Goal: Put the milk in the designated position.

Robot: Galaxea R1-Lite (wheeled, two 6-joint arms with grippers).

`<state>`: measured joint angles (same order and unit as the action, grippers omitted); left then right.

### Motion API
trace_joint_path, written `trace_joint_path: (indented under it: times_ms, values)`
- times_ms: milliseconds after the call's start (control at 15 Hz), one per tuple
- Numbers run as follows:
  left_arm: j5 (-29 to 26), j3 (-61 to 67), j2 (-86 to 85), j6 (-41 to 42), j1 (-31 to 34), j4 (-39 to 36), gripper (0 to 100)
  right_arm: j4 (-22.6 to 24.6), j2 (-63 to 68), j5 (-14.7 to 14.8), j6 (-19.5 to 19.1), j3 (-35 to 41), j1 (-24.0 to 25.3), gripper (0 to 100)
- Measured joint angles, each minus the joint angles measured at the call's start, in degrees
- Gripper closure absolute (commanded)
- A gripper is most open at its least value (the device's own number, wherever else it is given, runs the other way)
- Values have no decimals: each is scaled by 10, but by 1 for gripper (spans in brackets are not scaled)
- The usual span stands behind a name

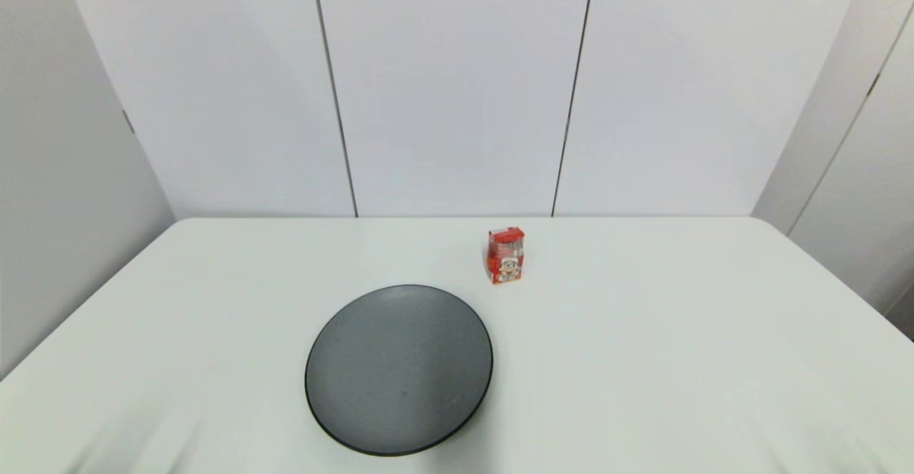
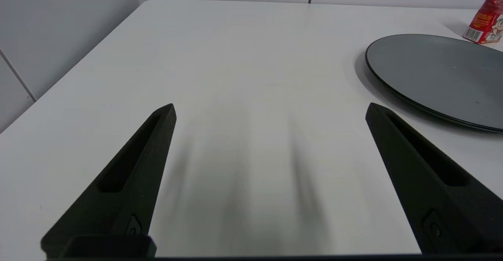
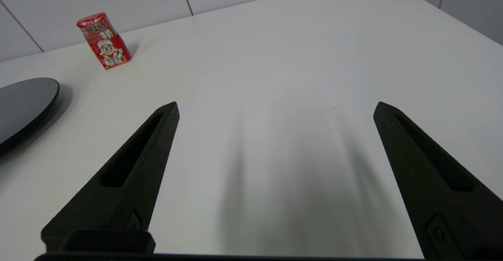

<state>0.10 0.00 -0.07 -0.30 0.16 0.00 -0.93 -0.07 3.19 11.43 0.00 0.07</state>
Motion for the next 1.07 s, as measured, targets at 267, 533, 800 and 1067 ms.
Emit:
trace_joint_path:
  times_ms: [267, 533, 800, 1067]
  values:
    - [0, 0, 0, 0, 0, 0, 0, 0, 0, 0, 0, 0, 0, 0]
    - [0, 0, 0, 0, 0, 0, 0, 0, 0, 0, 0, 0, 0, 0]
    - [0, 0, 0, -2, 0, 0, 0, 0, 0, 0, 0, 0, 0, 0]
    - [-1, -8, 27, 11, 1, 1, 0, 0, 0, 0, 0, 0, 0, 0]
